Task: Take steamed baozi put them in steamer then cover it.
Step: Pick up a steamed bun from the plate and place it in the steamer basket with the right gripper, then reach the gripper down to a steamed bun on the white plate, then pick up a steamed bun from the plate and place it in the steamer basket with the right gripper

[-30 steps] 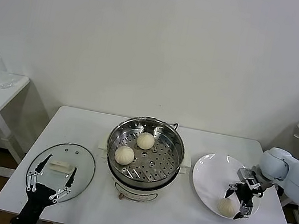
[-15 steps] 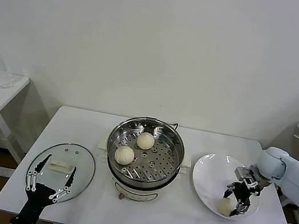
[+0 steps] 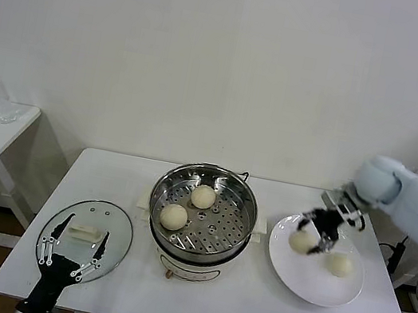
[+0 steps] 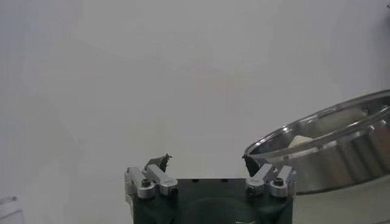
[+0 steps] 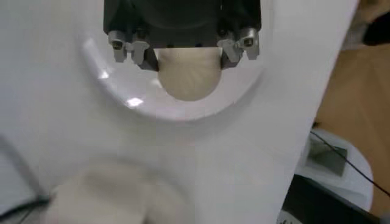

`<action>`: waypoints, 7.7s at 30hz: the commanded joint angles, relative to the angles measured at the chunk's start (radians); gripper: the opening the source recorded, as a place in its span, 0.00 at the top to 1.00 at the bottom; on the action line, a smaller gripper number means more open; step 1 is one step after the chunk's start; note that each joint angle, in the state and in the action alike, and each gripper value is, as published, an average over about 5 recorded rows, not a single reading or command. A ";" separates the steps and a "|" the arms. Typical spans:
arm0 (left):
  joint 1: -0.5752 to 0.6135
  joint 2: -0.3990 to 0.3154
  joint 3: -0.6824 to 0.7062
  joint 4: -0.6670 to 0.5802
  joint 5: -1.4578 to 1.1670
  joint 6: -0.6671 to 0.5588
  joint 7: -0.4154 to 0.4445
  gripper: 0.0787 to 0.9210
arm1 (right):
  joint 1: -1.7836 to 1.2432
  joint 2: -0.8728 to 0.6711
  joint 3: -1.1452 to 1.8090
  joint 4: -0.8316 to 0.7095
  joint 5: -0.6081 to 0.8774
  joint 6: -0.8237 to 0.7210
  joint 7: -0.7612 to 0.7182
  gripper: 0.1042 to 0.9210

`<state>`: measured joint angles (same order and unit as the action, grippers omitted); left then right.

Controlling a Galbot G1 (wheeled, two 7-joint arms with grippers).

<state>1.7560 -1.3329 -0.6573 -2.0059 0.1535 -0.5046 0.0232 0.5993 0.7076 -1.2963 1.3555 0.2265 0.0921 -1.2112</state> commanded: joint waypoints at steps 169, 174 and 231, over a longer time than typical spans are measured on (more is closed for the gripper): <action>-0.041 -0.001 0.014 -0.022 0.000 -0.010 -0.022 0.12 | 0.232 0.251 -0.081 -0.108 0.302 -0.199 -0.110 0.31; -0.045 -0.002 0.019 -0.026 0.000 -0.010 -0.023 0.12 | 0.250 0.358 -0.137 -0.078 0.347 -0.240 -0.073 0.31; -0.052 -0.010 -0.005 -0.019 0.000 -0.006 -0.042 0.12 | 0.025 0.457 -0.124 -0.152 0.158 -0.195 -0.009 0.12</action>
<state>1.7036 -1.3436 -0.6618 -2.0265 0.1504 -0.5142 -0.0164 0.6213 1.2064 -1.4869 1.1793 0.3684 -0.1058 -1.2311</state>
